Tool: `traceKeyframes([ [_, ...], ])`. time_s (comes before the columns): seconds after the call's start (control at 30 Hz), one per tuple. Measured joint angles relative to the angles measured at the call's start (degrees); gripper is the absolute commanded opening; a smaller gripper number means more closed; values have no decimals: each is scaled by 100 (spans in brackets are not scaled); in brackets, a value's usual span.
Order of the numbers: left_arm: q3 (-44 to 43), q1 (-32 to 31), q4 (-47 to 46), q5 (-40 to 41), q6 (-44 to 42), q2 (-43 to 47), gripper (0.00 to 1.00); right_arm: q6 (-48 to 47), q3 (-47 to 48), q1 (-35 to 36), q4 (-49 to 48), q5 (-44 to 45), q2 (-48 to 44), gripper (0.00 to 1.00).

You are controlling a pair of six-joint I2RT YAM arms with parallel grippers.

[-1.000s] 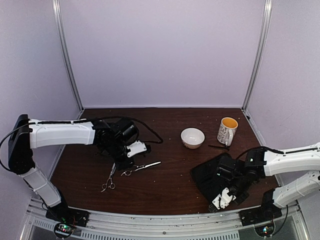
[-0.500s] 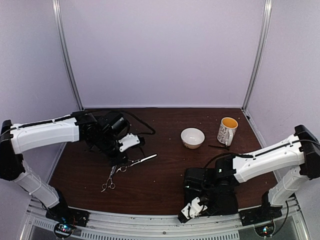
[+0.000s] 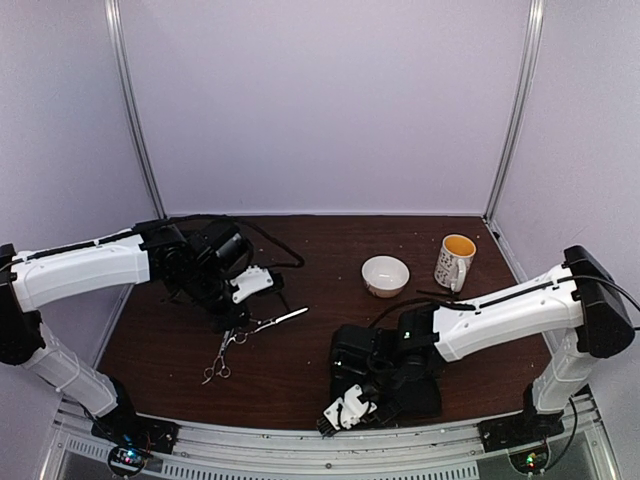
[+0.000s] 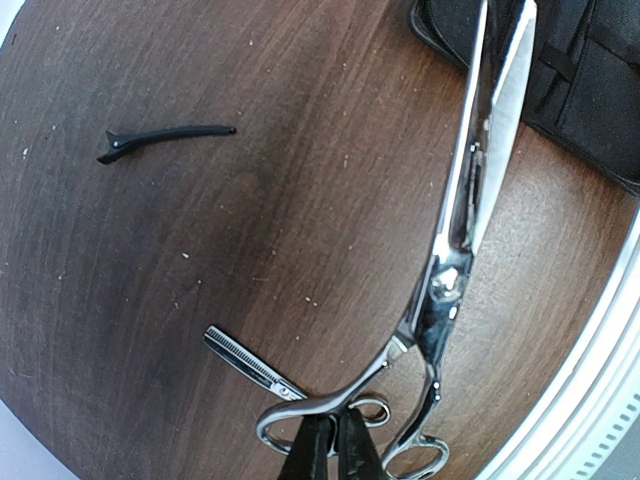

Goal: Sort the hair-cutting tools

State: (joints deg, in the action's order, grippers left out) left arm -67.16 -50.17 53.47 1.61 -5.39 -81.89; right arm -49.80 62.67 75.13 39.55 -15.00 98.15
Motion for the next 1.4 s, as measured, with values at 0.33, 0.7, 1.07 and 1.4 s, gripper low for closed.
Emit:
traceKeyframes([
  [0.33, -341, -247, 212, -210, 4, -396, 0, 177, -511, -448, 385, -195, -2387, 39],
  [0.7, -1443, -1067, 605, -492, 4, -2031, 0, 227, -2065, -3008, 509, -678, -3976, 35],
  [1.07, -2444, -1569, 1158, -634, 4, -2994, 0, 540, -1416, -4406, -216, -1027, -2247, 32],
  [1.4, -2441, -1858, 1172, -730, 37, -3254, 0, 507, -927, -4474, -501, -1025, -981, 30],
])
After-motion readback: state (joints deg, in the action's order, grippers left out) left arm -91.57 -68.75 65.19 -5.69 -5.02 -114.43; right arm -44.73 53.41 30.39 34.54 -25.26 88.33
